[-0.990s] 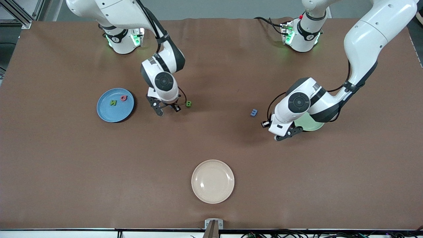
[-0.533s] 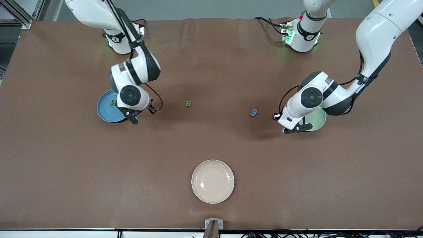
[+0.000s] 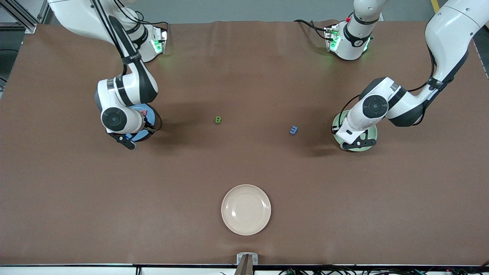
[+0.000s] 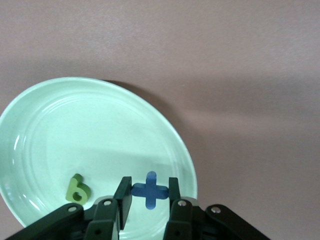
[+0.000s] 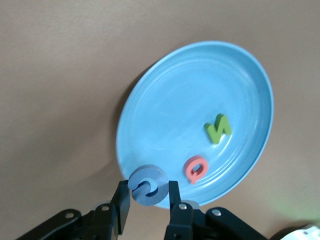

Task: Sort uppercase to blue plate, lowercase to green plate
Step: 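Release the x on the green plate while the right gripper places c on blue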

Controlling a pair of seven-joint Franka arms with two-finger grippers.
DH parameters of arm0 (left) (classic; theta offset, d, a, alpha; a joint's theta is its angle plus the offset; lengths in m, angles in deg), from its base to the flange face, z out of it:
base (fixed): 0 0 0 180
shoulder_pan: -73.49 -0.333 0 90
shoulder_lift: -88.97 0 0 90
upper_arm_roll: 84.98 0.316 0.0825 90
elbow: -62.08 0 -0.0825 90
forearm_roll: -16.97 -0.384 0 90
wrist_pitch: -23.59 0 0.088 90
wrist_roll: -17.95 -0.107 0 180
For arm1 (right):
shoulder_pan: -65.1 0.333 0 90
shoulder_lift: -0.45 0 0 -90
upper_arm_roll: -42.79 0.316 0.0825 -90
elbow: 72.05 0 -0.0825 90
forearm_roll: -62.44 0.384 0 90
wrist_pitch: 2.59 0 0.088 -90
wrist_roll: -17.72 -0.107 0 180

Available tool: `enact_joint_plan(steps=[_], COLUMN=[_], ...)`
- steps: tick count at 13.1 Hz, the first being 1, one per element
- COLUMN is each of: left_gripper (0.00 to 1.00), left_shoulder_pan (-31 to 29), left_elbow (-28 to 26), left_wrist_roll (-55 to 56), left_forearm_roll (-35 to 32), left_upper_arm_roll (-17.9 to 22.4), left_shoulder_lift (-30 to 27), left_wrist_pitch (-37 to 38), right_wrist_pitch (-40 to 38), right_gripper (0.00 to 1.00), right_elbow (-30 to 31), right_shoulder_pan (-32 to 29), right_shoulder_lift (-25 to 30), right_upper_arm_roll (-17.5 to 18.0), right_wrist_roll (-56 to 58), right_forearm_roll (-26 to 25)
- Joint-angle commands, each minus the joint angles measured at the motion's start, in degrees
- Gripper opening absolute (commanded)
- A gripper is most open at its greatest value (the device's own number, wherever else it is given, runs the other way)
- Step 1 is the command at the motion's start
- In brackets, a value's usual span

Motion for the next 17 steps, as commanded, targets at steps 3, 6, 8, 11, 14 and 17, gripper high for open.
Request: enact_joint_plan(steps=[3,6,8,11,14,17], left_gripper=[0.11,0.11,0.12,0.13,0.20,0.83], left_shoulder_pan=[-2.6,-2.8,-2.9,-3.0,-3.4,-3.3], left_elbow=[-3.3,-4.1,-4.4,-4.5,-4.5,-4.4], left_wrist_roll=[-0.2,-0.2,-0.2,-0.1,-0.1,0.1], left_forearm_roll=[-2.4,-3.3,-3.7,-5.5,-5.5,-5.5], left_upper_arm_roll=[-1.1,-0.8,-0.7,-0.3,-0.3,-0.7], left_shoulder_lift=[-1.1,-0.9,-0.6,-0.1,0.1,-0.2], left_wrist_pitch=[-2.9,-2.9,-2.9,-2.9,-2.9,-2.4], right_wrist_pitch=[0.1,0.2,0.2,0.6,0.8,0.6], right_gripper=[0.02,0.02,0.03,0.59,1.00,1.00], right_elbow=[4.7,5.0,5.5,5.5,5.4,5.2], right_shoulder_pan=[-1.5,-3.7,-5.8,-6.1,-6.1,-6.1], right_shoulder_lift=[2.2,2.1,2.0,2.0,2.0,2.0], right_upper_arm_roll=[0.8,0.8,0.8,0.8,0.9,1.0], right_wrist_roll=[2.9,5.5,7.6,7.7,7.7,7.6], right_forearm_roll=[-0.8,-0.9,-0.9,-0.9,-0.9,-0.8])
